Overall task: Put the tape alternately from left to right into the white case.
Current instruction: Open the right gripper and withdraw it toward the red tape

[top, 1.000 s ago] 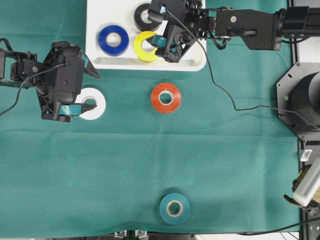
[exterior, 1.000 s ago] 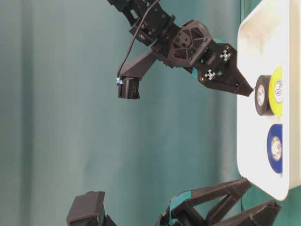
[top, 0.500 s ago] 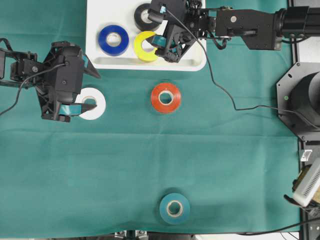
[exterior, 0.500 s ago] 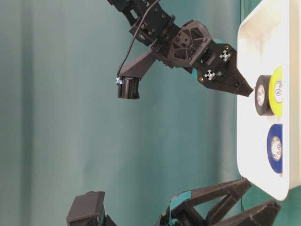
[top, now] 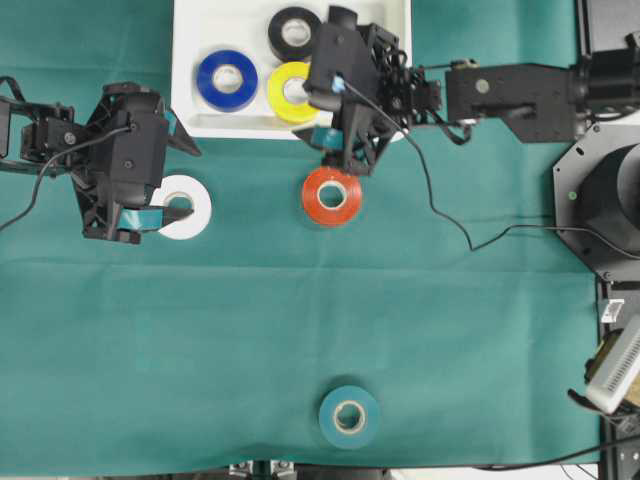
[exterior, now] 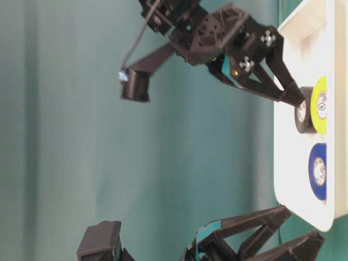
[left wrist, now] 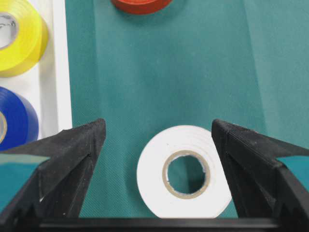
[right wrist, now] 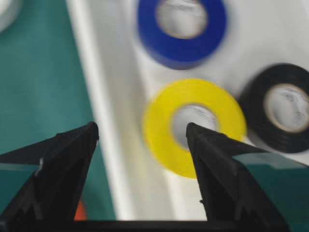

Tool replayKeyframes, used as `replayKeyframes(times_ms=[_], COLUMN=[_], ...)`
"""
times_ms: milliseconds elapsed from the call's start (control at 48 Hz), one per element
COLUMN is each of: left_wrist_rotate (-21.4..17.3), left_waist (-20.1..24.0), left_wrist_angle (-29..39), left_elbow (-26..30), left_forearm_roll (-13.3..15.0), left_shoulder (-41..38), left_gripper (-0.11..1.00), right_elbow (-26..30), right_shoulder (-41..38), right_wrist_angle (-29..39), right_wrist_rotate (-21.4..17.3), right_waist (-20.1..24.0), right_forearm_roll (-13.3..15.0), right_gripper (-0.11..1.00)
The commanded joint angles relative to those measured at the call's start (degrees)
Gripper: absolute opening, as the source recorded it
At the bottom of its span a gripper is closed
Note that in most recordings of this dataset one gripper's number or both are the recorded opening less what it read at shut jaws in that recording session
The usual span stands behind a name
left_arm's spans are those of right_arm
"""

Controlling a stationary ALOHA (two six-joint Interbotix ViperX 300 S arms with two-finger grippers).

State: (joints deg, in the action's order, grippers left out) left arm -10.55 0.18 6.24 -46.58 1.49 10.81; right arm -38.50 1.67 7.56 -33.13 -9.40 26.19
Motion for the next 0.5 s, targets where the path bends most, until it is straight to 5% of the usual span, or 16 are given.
replayKeyframes(times_ms=[0, 479], left_wrist_rotate=[0.0, 0.1], left_waist=[-0.2, -0.2], left_wrist_angle=[-0.3, 0.0], left_elbow=[0.6, 0.4], left_forearm_roll=[0.0, 0.1], left_shoulder=[0.7, 0.6], left_gripper=[0.68, 0.68], right_elbow=[-1.1, -11.0], right_shoulder=[3.3, 10.6], right_wrist_angle=[-3.0, -9.2], right_wrist_rotate=[0.1, 0.3], right_waist=[1.8, 7.5], right_forearm_roll=[0.2, 0.3], right_gripper=[0.76, 0.76])
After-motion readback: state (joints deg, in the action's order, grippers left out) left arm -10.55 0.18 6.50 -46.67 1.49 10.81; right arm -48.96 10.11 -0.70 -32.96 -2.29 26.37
